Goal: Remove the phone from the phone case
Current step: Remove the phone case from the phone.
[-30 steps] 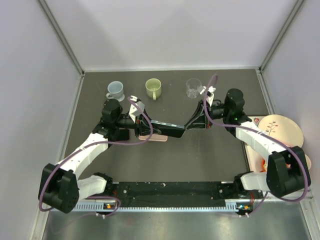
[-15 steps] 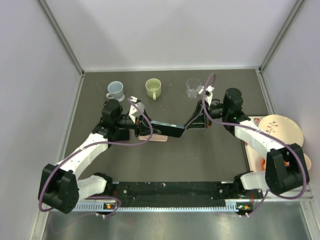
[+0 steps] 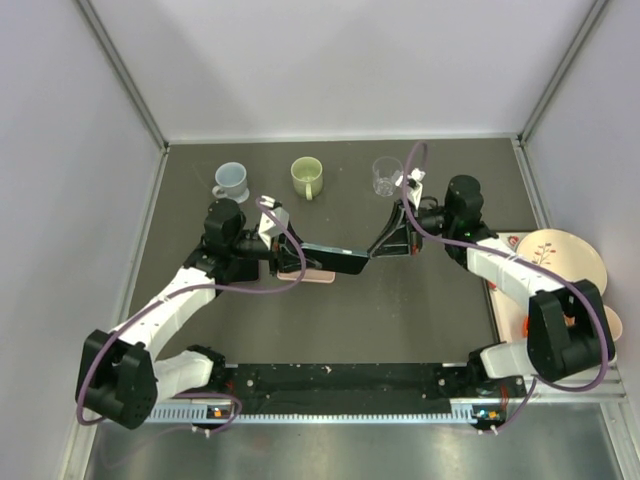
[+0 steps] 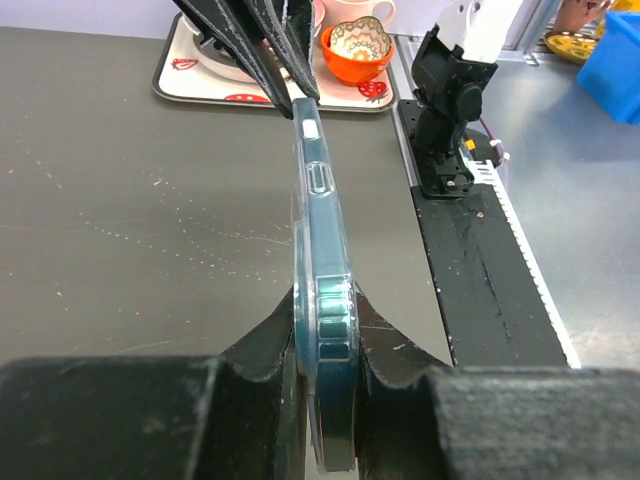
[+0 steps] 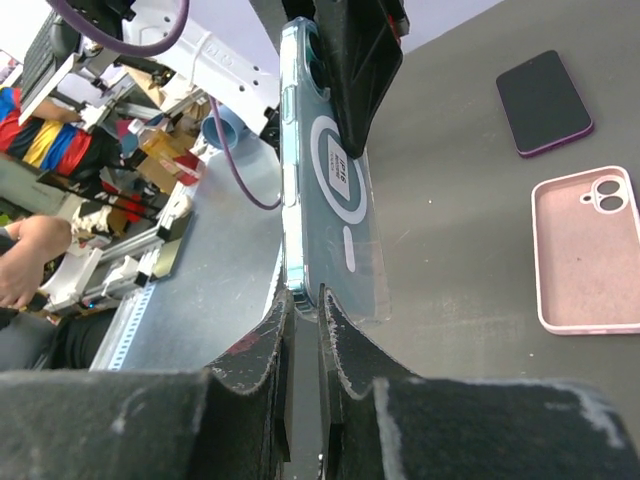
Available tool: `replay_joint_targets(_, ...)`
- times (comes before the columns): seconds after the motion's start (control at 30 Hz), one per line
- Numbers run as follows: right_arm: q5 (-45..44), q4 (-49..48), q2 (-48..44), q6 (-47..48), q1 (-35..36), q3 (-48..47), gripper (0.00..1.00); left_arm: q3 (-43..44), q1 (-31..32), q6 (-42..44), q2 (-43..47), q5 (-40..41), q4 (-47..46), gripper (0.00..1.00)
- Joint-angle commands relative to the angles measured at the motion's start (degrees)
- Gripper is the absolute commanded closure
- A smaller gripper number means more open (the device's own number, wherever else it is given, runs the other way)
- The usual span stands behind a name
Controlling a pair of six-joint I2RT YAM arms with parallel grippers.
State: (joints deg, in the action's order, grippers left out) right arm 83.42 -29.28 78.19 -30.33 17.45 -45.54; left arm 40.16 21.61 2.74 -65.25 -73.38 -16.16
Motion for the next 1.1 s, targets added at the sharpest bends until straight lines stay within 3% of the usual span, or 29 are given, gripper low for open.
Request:
replay_joint_targets(0.0, -10.5, -1.3, 1.8, 1.4, -1.6, -3.2, 1.00, 2.4, 3.2, 7.6, 3.4, -12.6, 4.1, 1.00)
replay_joint_targets(0.2, -10.6, -1.0, 1.5, 2.3, -1.7, -3.2, 1.00, 2.6, 3.3, 8.0, 3.2, -12.1, 4.2, 1.00)
replay_joint_targets(0.33, -9.9, -0.6, -0.1, 5.0, -1.7, -2.7, 1.00, 3.2, 3.2, 6.0, 2.7, -6.8, 2.9, 1.00)
replay_joint_targets(0.43, -10.6, 3.9, -3.0, 11.8, -1.7, -2.5, 0.87, 2.4, 3.1, 0.9, 2.2, -3.5, -3.2, 1.00)
replay_joint_targets(0.47, -10.6, 4.5, -3.6, 13.4, -1.7, -2.1, 0.69, 1.9, 3.0, -2.4, 1.9, -2.2, -5.2, 1.00)
replay_joint_targets(0.67, -5.7, 13.7, -9.6, 29.3, -1.7, -1.0, 0.49, 0.6, 1.8, -7.7, 0.9, -0.4, -11.3, 1.00)
replay_joint_targets(0.77, -7.3, 14.6, -11.2, 31.7, -1.9, -1.2, 0.45, 0.4, 1.6, -7.8, 0.8, -0.8, -11.3, 1.00)
replay_joint_targets(0.9, -7.5, 10.3, -10.9, 23.9, -1.8, -1.3, 0.46, 0.5, 1.5, -7.8, 0.7, -0.4, -11.2, 1.00)
replay_joint_targets(1.07, -4.4, 9.6, -10.3, 21.5, -1.8, -1.5, 0.47, 0.4, 1.2, -7.8, 0.4, 0.6, -11.1, 1.00)
